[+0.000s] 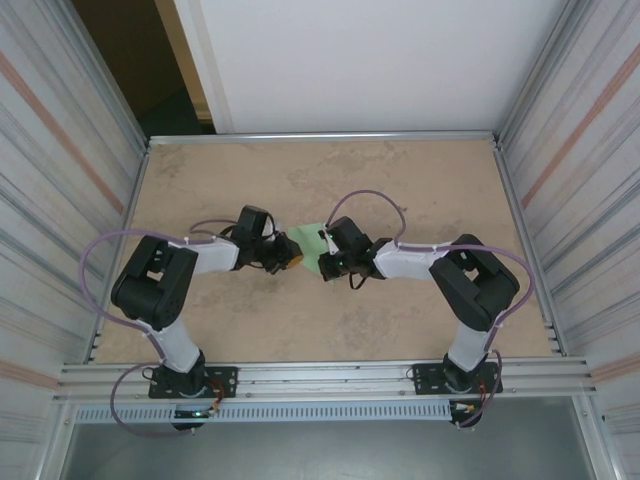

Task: Fold a paper plane with a square sheet of paper (pick it up from the middle)
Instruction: Fourth fold the wing at the center of the table.

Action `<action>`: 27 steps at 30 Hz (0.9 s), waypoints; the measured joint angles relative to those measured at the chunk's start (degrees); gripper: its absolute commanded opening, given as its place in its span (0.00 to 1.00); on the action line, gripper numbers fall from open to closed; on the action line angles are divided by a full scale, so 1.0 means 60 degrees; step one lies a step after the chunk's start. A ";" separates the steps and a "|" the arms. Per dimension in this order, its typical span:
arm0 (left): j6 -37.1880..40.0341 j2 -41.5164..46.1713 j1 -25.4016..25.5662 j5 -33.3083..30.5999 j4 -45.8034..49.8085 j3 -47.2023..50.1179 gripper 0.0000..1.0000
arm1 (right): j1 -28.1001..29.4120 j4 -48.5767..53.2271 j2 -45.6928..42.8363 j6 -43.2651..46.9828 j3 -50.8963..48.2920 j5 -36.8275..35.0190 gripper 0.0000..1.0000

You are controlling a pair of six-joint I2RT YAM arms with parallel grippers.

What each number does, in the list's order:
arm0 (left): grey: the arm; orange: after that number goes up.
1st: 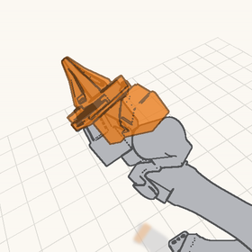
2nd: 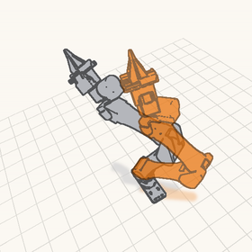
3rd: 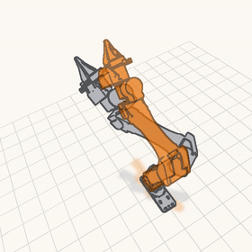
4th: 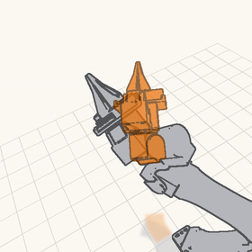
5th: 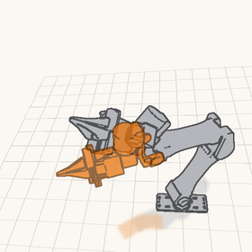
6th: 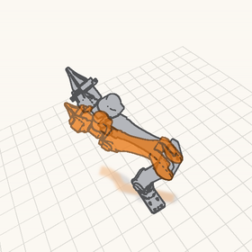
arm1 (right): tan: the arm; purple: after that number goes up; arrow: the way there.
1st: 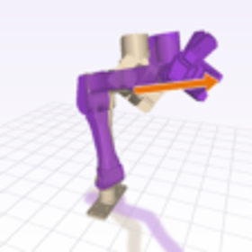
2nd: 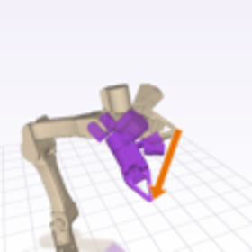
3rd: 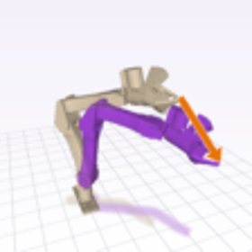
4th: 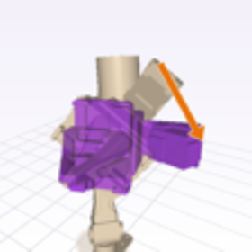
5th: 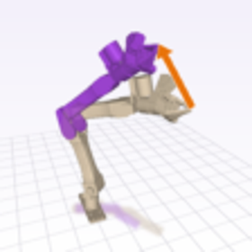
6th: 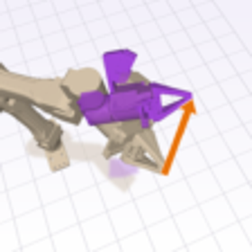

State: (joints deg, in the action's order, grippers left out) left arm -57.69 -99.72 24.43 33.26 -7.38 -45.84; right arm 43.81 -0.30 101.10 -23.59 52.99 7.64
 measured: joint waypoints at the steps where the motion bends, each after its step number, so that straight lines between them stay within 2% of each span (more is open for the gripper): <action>1: 0.0004 -0.0069 0.0018 0.0004 0.0000 -0.0058 0.13 | -0.0040 -0.0029 -0.0036 -0.0022 -0.0011 0.0066 0.00; 5: 0.0011 -0.0419 0.0135 0.0029 -0.0004 -0.0375 0.13 | -0.0117 -0.0106 -0.0098 -0.0036 -0.0015 0.0222 0.00; 11: 0.0113 -0.0798 0.0182 0.0022 0.0033 -0.0674 0.20 | -0.0087 -0.0084 -0.0098 -0.0022 -0.0015 0.0193 0.01; 16: 0.0149 -0.0984 0.0197 0.0022 0.0273 -0.0816 0.24 | 0.0240 0.0197 -0.0040 0.0055 0.0080 -0.0135 0.11; 22: 0.0182 -0.0991 0.0211 0.0015 0.0448 -0.0885 0.23 | 0.0710 0.0627 0.0131 0.0306 0.0463 -0.0892 0.25; 27: 0.0251 -0.0991 0.0211 -0.0007 0.0525 -0.0892 0.21 | 0.0874 0.0805 0.0135 0.0379 0.0539 -0.1446 0.30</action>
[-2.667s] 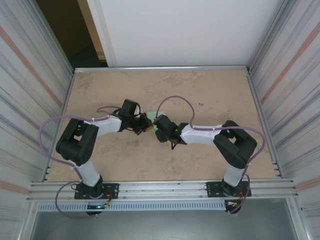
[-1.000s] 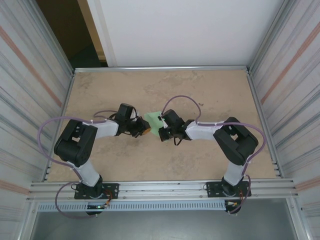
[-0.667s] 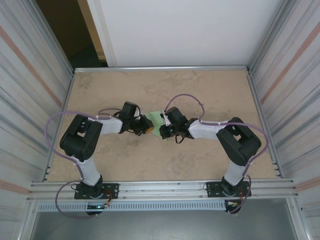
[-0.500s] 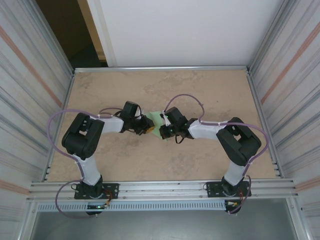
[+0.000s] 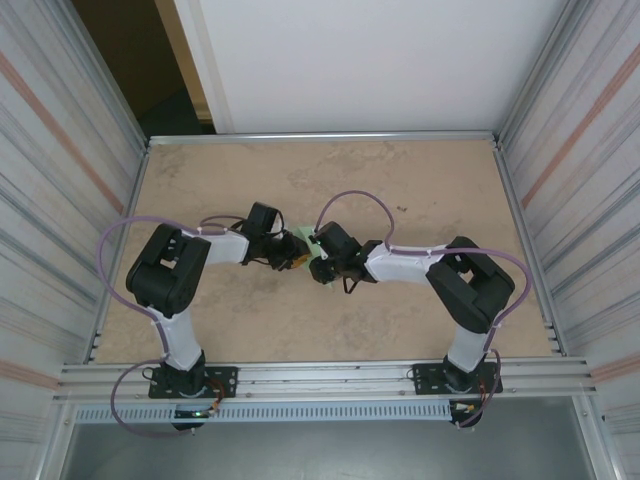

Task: Fold a paper plane with a square sheet of paper (pick it up from the middle)
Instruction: Fourth fold the wing at the center of the table.

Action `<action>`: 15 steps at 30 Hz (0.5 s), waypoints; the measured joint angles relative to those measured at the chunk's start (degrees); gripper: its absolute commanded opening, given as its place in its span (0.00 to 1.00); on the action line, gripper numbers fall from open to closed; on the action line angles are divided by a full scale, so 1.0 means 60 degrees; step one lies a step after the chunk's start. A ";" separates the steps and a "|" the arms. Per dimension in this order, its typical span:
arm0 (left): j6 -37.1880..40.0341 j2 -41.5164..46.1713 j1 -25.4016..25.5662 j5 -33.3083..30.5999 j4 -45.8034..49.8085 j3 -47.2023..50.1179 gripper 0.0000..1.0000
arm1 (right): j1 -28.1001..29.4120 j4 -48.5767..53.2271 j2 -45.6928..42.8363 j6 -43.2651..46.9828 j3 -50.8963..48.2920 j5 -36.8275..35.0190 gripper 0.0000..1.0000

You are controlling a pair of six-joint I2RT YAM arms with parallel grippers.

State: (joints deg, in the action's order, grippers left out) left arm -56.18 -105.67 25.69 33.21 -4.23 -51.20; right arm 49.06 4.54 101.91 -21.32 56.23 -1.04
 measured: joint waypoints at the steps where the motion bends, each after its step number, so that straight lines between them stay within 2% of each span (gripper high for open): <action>1: 0.0004 0.0000 0.0000 -0.0004 0.0004 -0.0004 0.21 | 0.0018 0.0044 0.0011 0.0000 0.0018 -0.0124 0.30; 10: 0.0004 0.0000 0.0000 -0.0004 0.0025 -0.0011 0.22 | 0.0404 0.0346 0.0164 0.0149 0.0222 -0.1009 0.31; 15: 0.0004 0.0000 0.0007 -0.0007 0.0062 -0.0022 0.22 | 0.0528 0.0390 0.0364 0.0149 0.0240 -0.1366 0.28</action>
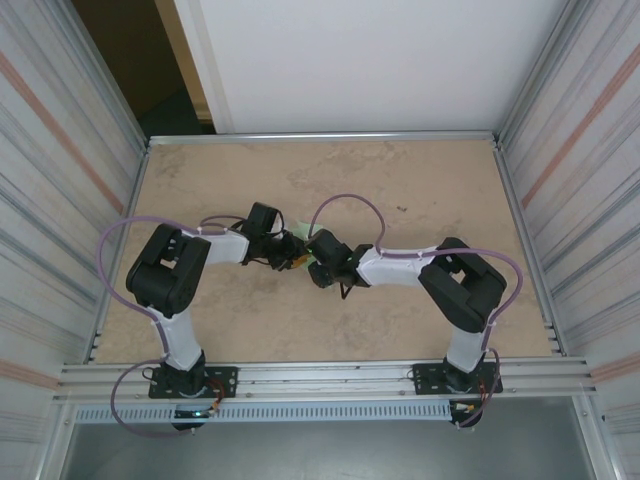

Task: Fold a paper plane with a square sheet of paper (pick it up from the middle)
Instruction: Fourth fold the wing at the center of the table.

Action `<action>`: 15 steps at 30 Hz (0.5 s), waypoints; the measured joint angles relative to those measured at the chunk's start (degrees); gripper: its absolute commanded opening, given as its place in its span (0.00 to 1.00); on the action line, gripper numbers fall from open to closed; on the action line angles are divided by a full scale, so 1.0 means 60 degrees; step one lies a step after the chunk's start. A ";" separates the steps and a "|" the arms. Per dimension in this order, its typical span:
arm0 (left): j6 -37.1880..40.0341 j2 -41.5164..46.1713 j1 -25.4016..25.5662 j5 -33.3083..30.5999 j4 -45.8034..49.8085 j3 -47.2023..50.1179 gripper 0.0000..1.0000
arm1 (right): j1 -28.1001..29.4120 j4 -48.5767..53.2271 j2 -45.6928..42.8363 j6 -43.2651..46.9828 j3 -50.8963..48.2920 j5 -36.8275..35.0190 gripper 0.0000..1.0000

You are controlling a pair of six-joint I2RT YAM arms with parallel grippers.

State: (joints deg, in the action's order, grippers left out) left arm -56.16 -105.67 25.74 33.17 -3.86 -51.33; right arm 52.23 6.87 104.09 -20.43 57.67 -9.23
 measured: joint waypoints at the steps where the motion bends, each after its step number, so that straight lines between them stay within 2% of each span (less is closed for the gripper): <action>1: 0.0000 0.0000 0.0000 0.0000 0.0004 -0.0004 0.22 | 0.0018 0.0025 0.0026 0.0000 0.0000 -0.0055 0.27; 8: 0.0000 0.0000 0.0000 0.0000 0.0047 -0.0015 0.22 | 0.0044 0.0062 0.0033 0.0022 0.0000 -0.0375 0.17; 15: 0.0000 0.0000 0.0000 0.0004 0.0106 -0.0040 0.22 | 0.0044 0.0062 0.0033 0.0029 0.0000 -0.0463 0.16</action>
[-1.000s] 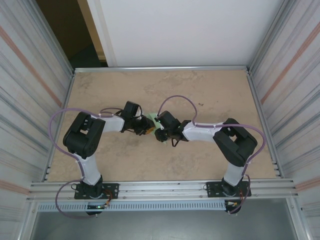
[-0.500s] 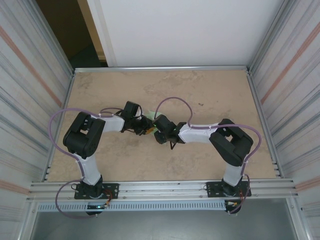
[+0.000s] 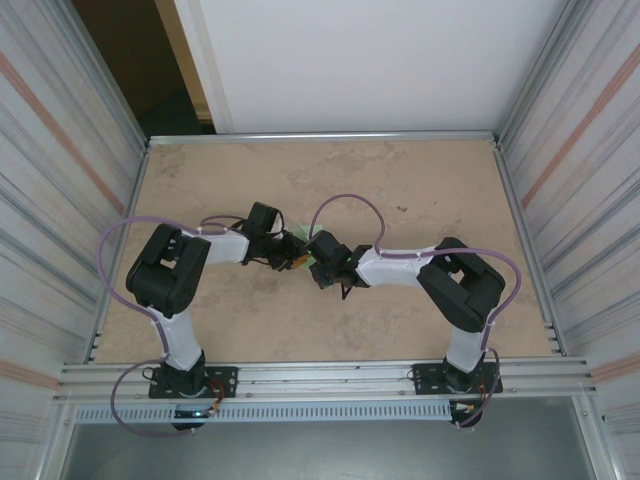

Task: Fold a paper plane with a square sheet of paper (pick it up from the middle)
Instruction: Fourth fold the wing at the center of the table.

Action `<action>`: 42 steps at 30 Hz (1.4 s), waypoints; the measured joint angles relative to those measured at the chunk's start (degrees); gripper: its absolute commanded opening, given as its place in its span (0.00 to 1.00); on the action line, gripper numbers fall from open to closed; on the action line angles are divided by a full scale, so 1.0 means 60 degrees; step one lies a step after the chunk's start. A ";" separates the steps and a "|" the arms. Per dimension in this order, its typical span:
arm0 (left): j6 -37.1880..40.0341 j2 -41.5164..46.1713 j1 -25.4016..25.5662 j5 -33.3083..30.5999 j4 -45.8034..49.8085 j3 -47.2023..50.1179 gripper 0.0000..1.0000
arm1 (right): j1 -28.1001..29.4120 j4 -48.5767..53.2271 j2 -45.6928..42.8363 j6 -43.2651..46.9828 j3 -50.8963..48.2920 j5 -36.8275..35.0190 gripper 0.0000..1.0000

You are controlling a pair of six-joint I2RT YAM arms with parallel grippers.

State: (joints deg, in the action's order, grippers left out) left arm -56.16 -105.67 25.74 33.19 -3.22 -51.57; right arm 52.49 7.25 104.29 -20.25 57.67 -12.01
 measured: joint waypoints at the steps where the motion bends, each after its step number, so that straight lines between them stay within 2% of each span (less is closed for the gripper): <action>1: 0.0000 0.0000 0.0000 0.0000 0.0011 -0.0007 0.21 | 0.0000 0.0000 0.0000 0.0000 0.0000 0.0000 0.17; 4: 0.0000 0.0000 0.0000 0.0000 0.0033 -0.0011 0.21 | 0.0000 0.0000 0.0000 0.0007 0.0000 0.0004 0.21; 9: 0.0000 0.0000 0.0000 -0.0004 0.0073 -0.0011 0.19 | 0.0000 0.0000 -0.0029 0.0022 0.0000 0.0004 0.21; 25: 0.0000 -0.0007 0.0000 -0.0004 0.0073 -0.0011 0.19 | -0.0004 0.0000 -0.0102 0.0029 -0.0004 0.0302 0.09; 42: 0.0168 0.0259 -0.0029 -0.0073 0.0514 -0.0011 0.21 | -0.0255 0.0098 -0.0058 0.0025 -0.0004 0.1107 0.09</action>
State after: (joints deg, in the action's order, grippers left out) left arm -55.16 -104.12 25.56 32.75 -0.14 -51.64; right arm 50.96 7.84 103.94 -20.10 57.65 -5.37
